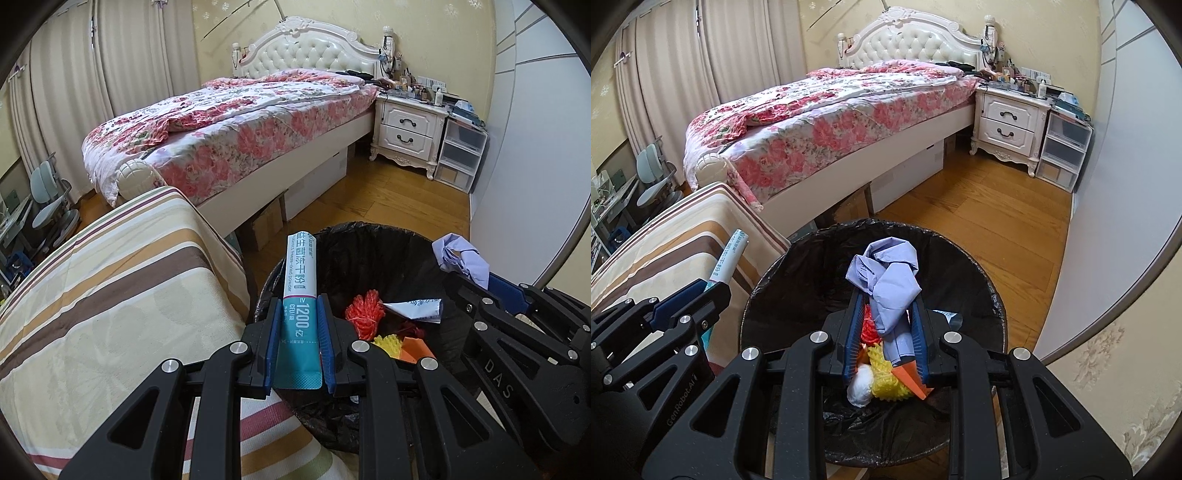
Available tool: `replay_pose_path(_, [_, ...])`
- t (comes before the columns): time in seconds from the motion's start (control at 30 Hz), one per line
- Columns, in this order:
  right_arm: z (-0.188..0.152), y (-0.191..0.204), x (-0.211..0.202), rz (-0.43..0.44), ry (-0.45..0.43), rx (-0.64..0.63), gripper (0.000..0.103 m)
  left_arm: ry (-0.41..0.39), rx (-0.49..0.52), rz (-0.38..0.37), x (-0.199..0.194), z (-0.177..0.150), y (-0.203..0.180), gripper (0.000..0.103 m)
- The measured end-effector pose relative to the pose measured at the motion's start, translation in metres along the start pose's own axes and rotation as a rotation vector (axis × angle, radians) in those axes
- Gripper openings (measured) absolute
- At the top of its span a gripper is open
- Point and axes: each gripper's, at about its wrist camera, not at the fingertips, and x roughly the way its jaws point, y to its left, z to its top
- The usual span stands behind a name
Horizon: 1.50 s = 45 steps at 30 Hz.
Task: Collect trash
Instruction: 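Open both tools over the bin, dropping the lavender cloth and tube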
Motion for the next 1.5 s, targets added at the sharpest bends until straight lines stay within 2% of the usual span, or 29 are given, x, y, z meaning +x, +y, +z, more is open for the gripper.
replay_pose_path(0.43, [0.003, -0.004, 0.013, -0.009, 0.018, 0.015, 0.025, 0.029, 0.004, -0.009, 0.007, 0.000, -0.004, 0.022])
replay_pose_path(0.5, [0.002, -0.005, 0.013, -0.007, 0.019, 0.018, 0.026, 0.032, 0.005, -0.007, 0.008, 0.000, -0.005, 0.027])
replay_pose_path(0.57, [0.002, -0.007, 0.013, -0.014, 0.014, 0.025, 0.032, 0.026, -0.001, -0.003, 0.007, 0.001, -0.004, 0.047])
replay_pose_path(0.6, [0.002, -0.008, 0.013, -0.019, 0.008, 0.030, 0.040, 0.020, -0.006, -0.002, 0.006, 0.001, -0.004, 0.050])
replay_pose_path(0.7, [0.002, -0.009, 0.012, -0.025, 0.005, 0.037, 0.042, 0.015, -0.010, 0.002, 0.005, 0.001, -0.003, 0.055])
replay_pose_path(0.9, [0.003, -0.014, 0.009, -0.047, -0.013, 0.047, 0.056, -0.007, -0.021, 0.002, 0.000, 0.002, -0.001, 0.069])
replay_pose_path(1.2, [0.005, -0.016, 0.003, -0.074, -0.033, 0.052, 0.066, -0.036, -0.023, 0.028, -0.008, 0.002, 0.002, 0.072])
replay_pose_path(1.5, [0.003, -0.014, -0.008, -0.076, -0.043, 0.050, 0.069, -0.068, -0.019, 0.056, -0.022, -0.003, 0.007, 0.073])
